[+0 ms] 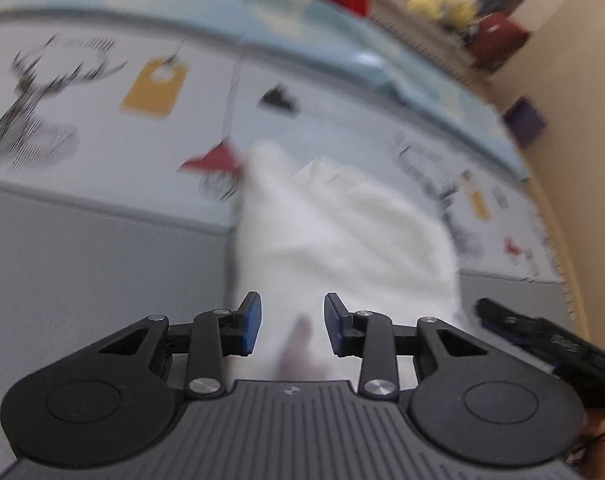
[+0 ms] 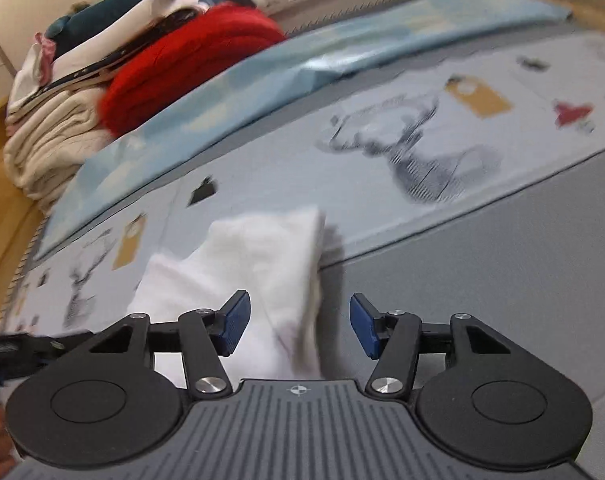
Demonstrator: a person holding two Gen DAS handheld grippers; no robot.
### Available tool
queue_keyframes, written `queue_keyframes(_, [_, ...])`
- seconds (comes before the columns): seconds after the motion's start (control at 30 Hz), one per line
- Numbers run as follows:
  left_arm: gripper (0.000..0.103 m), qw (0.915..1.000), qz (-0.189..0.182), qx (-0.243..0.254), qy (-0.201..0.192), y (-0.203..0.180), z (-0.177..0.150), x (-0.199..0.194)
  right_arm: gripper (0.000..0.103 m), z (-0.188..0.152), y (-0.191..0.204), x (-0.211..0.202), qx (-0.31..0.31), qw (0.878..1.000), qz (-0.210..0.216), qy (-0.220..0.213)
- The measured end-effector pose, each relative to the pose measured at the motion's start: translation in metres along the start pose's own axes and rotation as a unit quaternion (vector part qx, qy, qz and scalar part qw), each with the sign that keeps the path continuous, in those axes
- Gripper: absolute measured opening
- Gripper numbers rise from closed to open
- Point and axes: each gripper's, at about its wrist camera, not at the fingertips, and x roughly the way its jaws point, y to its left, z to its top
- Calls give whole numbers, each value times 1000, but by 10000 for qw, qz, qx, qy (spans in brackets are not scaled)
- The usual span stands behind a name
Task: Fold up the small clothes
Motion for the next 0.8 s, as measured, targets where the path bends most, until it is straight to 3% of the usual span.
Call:
queue_keyframes(0.07, [38, 9993, 38, -57, 367, 7, -5, 8, 56, -8, 4, 9, -274, 9984, -45, 500])
queue_keyframes(0.17, [48, 9951, 153, -123, 972, 15, -16, 30, 50, -25, 3, 28, -553, 9887, -569, 1274])
queue_keyframes(0.23, [48, 9935, 262, -93, 1107, 14, -21, 34, 45, -25, -5, 26, -261, 9901, -502, 1285])
queue_keyframes(0.37, [47, 9943, 272, -48, 1033, 9, -27, 25, 44, -25, -2, 12, -244, 9924, -469, 1114])
queue_keyframes(0.43, [48, 9899, 469, 191, 1325, 6, -36, 31, 43, -29, -2, 11, -384, 9889, -413, 1373])
queue_keyframes(0.53, [55, 9807, 924, 825, 1511, -2, -47, 35, 52, -40, -3, 19, -813, 9716, -1273, 1822])
queue_keyframes(0.63, [58, 9777, 1243, 1063, 1321, -11, -51, 16, 54, -32, -6, -3, -671, 9759, -1429, 1505])
queue_keyframes(0.73, [64, 9765, 1494, 1336, 791, -24, -53, -21, 53, -23, 3, -41, -898, 9819, -1537, 646])
queue_keyframes(0.8, [85, 9773, 1548, 1428, 245, -37, -54, -52, 56, -20, 13, -71, -1126, 9834, -1415, 148])
